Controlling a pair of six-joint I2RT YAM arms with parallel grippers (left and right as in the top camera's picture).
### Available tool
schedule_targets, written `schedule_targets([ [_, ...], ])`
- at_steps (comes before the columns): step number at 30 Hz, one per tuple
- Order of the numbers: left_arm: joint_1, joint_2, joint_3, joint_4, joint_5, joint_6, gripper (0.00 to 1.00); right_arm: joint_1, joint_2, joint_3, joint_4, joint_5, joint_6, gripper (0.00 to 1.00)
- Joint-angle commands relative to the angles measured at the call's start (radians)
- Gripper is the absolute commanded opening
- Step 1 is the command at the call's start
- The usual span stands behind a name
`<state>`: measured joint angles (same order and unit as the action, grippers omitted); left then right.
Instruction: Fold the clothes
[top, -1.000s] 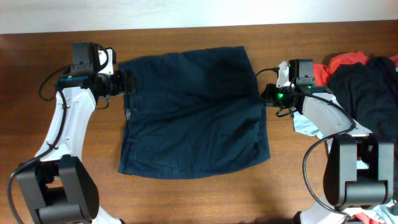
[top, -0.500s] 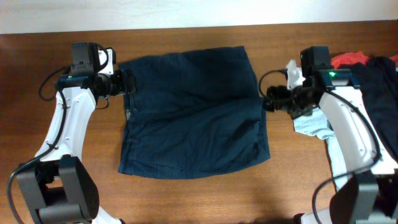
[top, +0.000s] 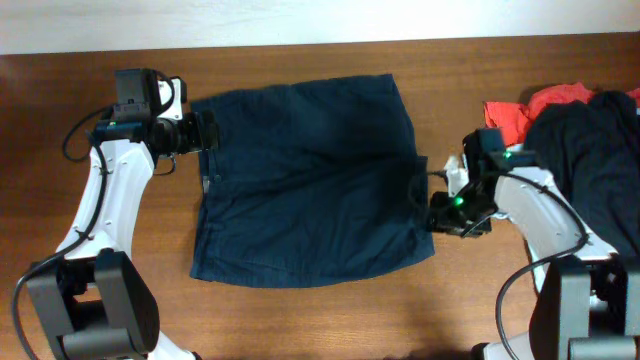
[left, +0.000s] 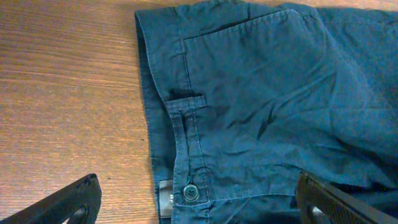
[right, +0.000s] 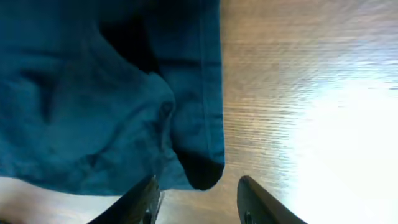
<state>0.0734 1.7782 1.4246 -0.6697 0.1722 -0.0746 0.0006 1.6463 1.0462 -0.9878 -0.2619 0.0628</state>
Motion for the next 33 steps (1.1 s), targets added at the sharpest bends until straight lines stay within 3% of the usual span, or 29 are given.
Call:
schedule_targets([
  [1,0.002,-0.013,0.016,-0.002,0.007,0.001,0.99,0.046,-0.001,-0.053,0.048,0.000,-0.048,0.46],
  [17,0.002,-0.013,0.016,-0.002,0.007,0.001,0.99,0.156,0.000,-0.172,0.244,-0.010,-0.048,0.40],
  [19,0.002,-0.013,0.016,-0.002,0.007,0.001,0.99,0.156,0.000,-0.170,0.236,-0.010,-0.048,0.20],
  [20,0.002,-0.013,0.016,-0.002,0.007,0.001,0.99,0.156,0.000,-0.166,0.224,-0.010,-0.048,0.04],
  [27,0.002,-0.013,0.016,-0.002,0.007,0.001,0.99,0.156,-0.004,-0.073,0.048,0.043,-0.047,0.04],
  [33,0.002,-0.013,0.016,-0.002,0.007,0.001,0.99,0.156,-0.003,-0.048,-0.107,0.162,0.122,0.04],
])
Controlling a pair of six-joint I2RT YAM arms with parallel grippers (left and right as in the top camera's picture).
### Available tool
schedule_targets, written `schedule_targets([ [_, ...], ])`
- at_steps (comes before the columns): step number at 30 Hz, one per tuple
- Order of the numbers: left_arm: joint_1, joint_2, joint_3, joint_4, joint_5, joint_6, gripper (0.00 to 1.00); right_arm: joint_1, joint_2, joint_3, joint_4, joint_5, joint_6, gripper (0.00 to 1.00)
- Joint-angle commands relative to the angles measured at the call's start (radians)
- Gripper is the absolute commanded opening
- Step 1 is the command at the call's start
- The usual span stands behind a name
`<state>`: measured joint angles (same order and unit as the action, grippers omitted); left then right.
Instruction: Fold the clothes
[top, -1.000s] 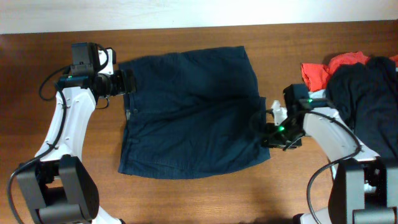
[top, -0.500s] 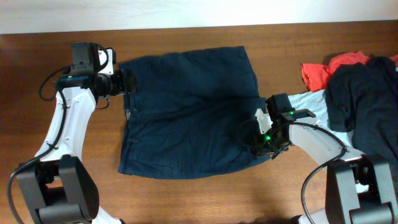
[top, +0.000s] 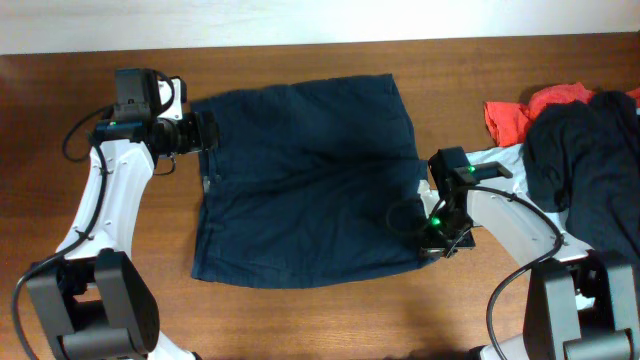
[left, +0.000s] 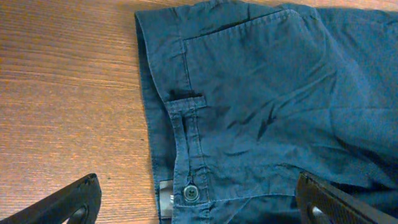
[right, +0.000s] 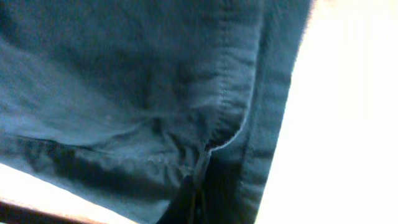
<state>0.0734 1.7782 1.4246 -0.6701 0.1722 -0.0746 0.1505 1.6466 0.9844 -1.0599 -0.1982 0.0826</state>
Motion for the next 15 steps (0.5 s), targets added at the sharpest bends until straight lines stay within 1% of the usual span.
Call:
schedule_targets([
  [1,0.002,-0.013,0.016,-0.001,0.007,0.001,0.99,0.006,-0.004,0.012,-0.052,0.119,0.143,0.04],
  [3,0.002,-0.013,0.016,-0.001,0.007,0.001,0.99,0.006,-0.004,0.006,-0.071,0.132,0.199,0.04],
  [6,0.002,-0.013,0.016,-0.001,0.007,0.001,0.99,0.006,-0.004,-0.028,-0.056,0.131,0.246,0.04],
  [10,0.002,-0.013,0.016,-0.001,0.007,0.001,0.99,0.006,-0.004,-0.064,-0.013,0.123,0.248,0.04],
  [15,0.002,-0.013,0.016,-0.001,0.007,0.001,0.99,0.006,-0.004,-0.077,-0.011,0.121,0.248,0.04],
])
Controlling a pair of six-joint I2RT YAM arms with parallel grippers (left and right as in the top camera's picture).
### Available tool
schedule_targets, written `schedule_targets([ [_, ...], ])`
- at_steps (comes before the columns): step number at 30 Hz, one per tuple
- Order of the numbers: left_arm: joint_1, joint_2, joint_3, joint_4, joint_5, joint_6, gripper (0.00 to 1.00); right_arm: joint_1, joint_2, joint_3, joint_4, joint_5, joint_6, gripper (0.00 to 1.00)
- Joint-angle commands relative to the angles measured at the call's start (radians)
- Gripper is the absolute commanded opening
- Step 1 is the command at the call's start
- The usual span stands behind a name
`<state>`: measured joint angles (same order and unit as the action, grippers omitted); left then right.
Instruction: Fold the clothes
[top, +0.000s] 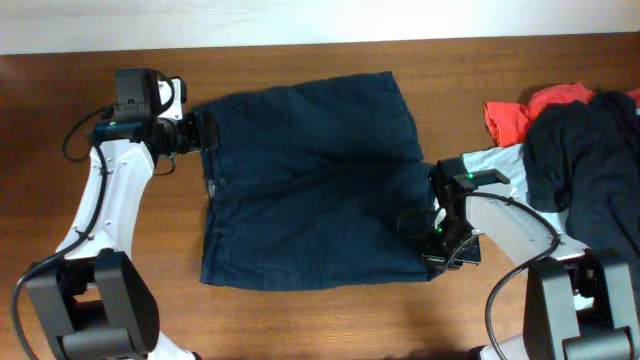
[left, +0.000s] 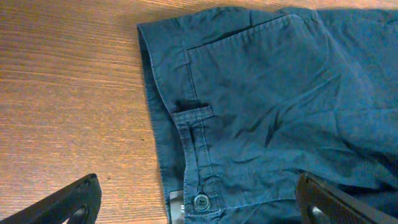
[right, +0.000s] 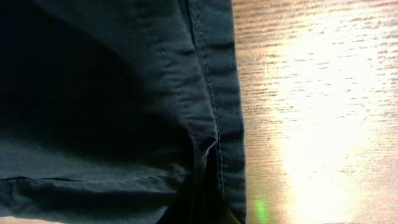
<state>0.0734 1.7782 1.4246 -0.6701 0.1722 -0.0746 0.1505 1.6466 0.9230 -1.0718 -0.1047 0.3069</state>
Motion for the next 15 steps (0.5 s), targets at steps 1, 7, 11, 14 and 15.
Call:
schedule_targets([
  [1,0.002,-0.013,0.016,-0.001,0.007,0.001,0.99,0.006,-0.004,-0.019,0.002,0.027,0.024,0.04],
  [7,0.002,-0.013,0.016,-0.001,0.007,0.001,0.99,0.005,-0.004,-0.010,-0.018,0.027,0.024,0.04],
  [11,0.002,-0.013,0.016,-0.001,0.007,0.001,0.99,0.006,-0.004,0.097,-0.093,0.028,0.024,0.24],
  [14,0.002,-0.013,0.016,-0.001,0.007,0.001,0.99,0.006,-0.004,0.221,-0.154,0.027,0.022,0.51],
  [15,0.002,-0.013,0.016,-0.001,0.007,0.001,0.99,0.006,-0.004,0.254,-0.165,0.027,0.019,0.57],
])
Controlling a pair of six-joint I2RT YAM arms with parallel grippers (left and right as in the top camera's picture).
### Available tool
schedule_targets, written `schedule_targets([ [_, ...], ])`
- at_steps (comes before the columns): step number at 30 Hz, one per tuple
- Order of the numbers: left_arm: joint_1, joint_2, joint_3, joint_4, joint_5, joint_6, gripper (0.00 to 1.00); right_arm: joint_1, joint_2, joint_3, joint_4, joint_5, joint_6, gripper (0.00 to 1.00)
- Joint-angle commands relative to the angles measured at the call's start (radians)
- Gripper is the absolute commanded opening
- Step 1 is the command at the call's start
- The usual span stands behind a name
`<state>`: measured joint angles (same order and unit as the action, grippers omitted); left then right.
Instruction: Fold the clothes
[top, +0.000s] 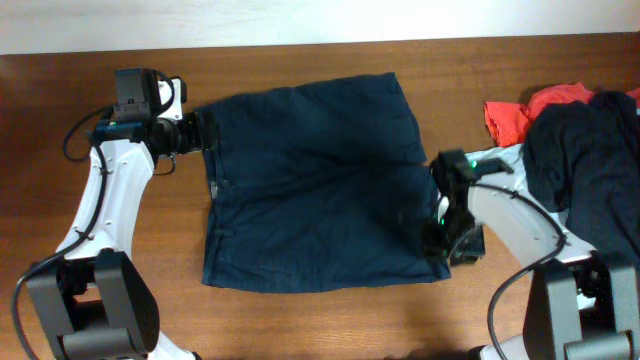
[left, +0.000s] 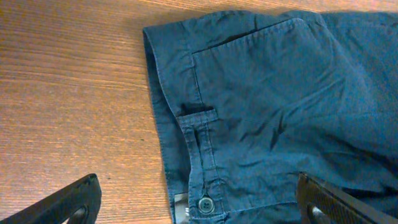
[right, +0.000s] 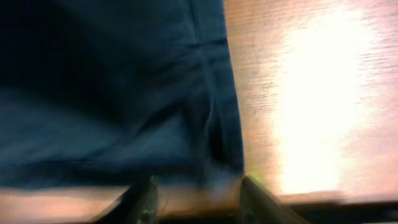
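Navy shorts (top: 310, 185) lie spread flat on the wooden table, waistband to the left. My left gripper (top: 207, 133) hovers at the waistband's upper left corner. In the left wrist view it (left: 198, 190) is wide open over the belt loop and button (left: 204, 204), holding nothing. My right gripper (top: 447, 243) is at the lower right hem corner. The right wrist view is blurred; there the gripper (right: 196, 193) has its fingers apart, with the hem (right: 217, 124) just ahead of them.
A pile of other clothes sits at the right edge: a black garment (top: 590, 150) over a red one (top: 545, 100). Bare wooden table (top: 100, 300) surrounds the shorts on the left and front.
My right gripper was shut on the lower right hem; now its fingers stand apart and the hem is let go. The waistband sits slightly further right in the left wrist view.
My right gripper first stood open beside a bunched fold on the shorts' right edge. It was then shut on the hem at the lower right, and the shorts shifted right and lay flatter. Now it is open. My left gripper stayed open by the waistband.
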<state>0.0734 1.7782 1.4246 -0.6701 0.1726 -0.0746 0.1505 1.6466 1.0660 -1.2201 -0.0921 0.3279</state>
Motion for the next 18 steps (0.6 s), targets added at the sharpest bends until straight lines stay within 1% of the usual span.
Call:
schedule_targets([
  [1,0.002,-0.013,0.016,-0.001,0.006,0.001,0.99,0.006,-0.004,0.156,-0.029,0.014,-0.006,0.60],
  [5,0.002,-0.013,0.016,-0.001,0.006,0.001,0.99,0.006,-0.004,0.296,-0.023,0.014,-0.009,0.58],
  [7,0.002,-0.013,0.016,-0.001,0.006,0.001,0.99,0.006,-0.004,0.335,0.052,0.014,-0.041,0.51],
  [9,0.002,-0.013,0.016,-0.001,0.006,0.001,0.99,0.006,-0.004,0.339,0.153,0.014,-0.069,0.34],
  [10,0.002,-0.013,0.016,-0.001,0.006,0.001,0.99,0.006,0.001,0.337,0.199,0.014,-0.069,0.22],
  [12,0.002,-0.013,0.016,-0.001,0.006,0.001,0.99,0.006,0.017,0.335,0.268,-0.019,-0.075,0.06],
  [13,0.002,-0.013,0.016,-0.001,0.006,0.001,0.99,0.007,0.033,0.335,0.300,-0.062,-0.093,0.04],
  [15,0.002,-0.013,0.016,-0.001,0.006,0.001,0.99,0.008,0.066,0.335,0.343,-0.141,-0.114,0.04],
  [18,0.002,-0.013,0.016,-0.001,0.006,0.001,0.99,0.008,0.137,0.335,0.382,-0.190,-0.114,0.04],
])
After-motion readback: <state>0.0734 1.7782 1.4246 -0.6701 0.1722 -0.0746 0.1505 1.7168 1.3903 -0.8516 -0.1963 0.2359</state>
